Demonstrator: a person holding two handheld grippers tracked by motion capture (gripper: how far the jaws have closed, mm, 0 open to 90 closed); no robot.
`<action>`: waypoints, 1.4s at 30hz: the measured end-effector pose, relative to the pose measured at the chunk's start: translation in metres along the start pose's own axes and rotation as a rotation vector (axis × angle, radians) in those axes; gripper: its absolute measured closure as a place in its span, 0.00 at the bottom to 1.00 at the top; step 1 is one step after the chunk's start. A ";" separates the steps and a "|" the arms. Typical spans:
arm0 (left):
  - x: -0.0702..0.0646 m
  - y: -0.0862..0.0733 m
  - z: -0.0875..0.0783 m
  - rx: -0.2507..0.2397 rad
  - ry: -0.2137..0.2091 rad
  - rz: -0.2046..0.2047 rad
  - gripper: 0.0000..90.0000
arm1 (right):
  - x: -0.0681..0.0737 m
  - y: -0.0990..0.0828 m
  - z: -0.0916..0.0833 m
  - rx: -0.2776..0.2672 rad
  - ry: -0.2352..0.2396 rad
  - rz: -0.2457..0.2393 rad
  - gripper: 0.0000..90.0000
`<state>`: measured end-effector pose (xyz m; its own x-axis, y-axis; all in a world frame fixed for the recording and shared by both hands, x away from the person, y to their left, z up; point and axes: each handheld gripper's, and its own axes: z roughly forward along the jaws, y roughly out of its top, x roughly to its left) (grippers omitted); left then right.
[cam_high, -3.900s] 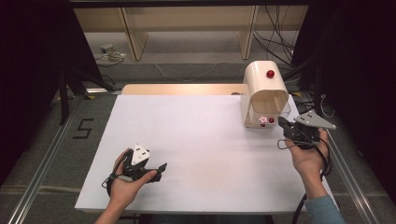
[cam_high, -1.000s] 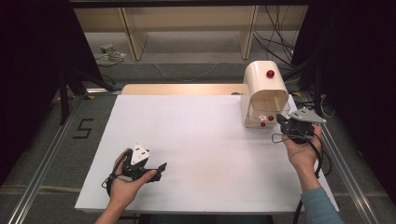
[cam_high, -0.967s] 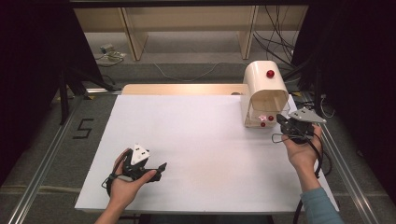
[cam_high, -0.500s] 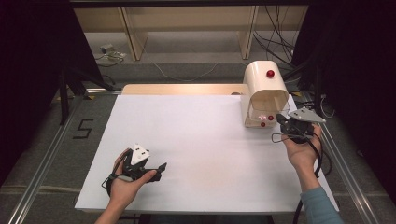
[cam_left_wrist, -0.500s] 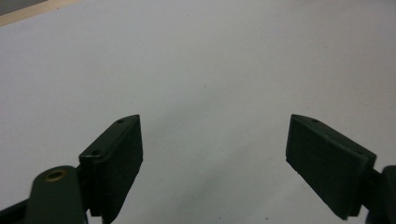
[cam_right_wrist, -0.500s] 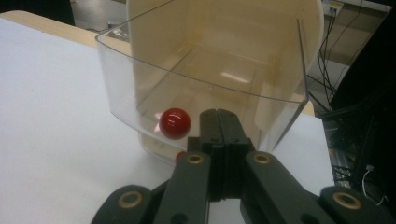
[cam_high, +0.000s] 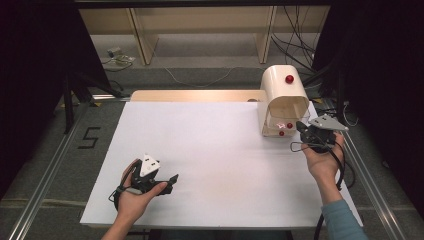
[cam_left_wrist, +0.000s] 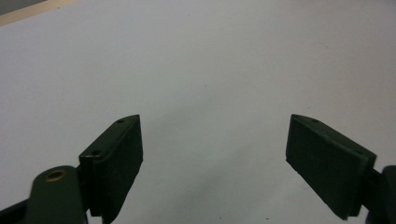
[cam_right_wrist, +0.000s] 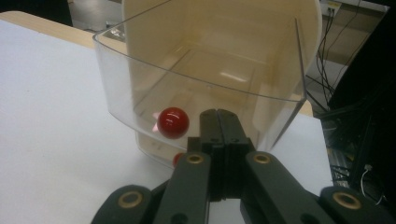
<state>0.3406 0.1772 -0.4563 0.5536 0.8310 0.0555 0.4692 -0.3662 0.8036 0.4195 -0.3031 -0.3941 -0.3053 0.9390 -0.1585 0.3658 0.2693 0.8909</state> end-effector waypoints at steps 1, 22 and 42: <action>0.000 0.000 0.000 0.000 0.000 0.000 0.21 | 0.000 0.000 0.000 0.001 0.001 0.000 1.00; 0.000 0.000 0.000 0.001 -0.001 -0.003 0.21 | -0.001 0.001 0.003 -0.011 -0.014 0.003 1.00; 0.000 0.000 0.001 0.003 -0.003 0.001 0.21 | -0.002 0.003 0.005 -0.009 -0.017 0.005 1.00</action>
<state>0.3408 0.1766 -0.4568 0.5562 0.8293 0.0540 0.4707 -0.3680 0.8019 0.4257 -0.3031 -0.3938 -0.2879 0.9440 -0.1611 0.3591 0.2623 0.8957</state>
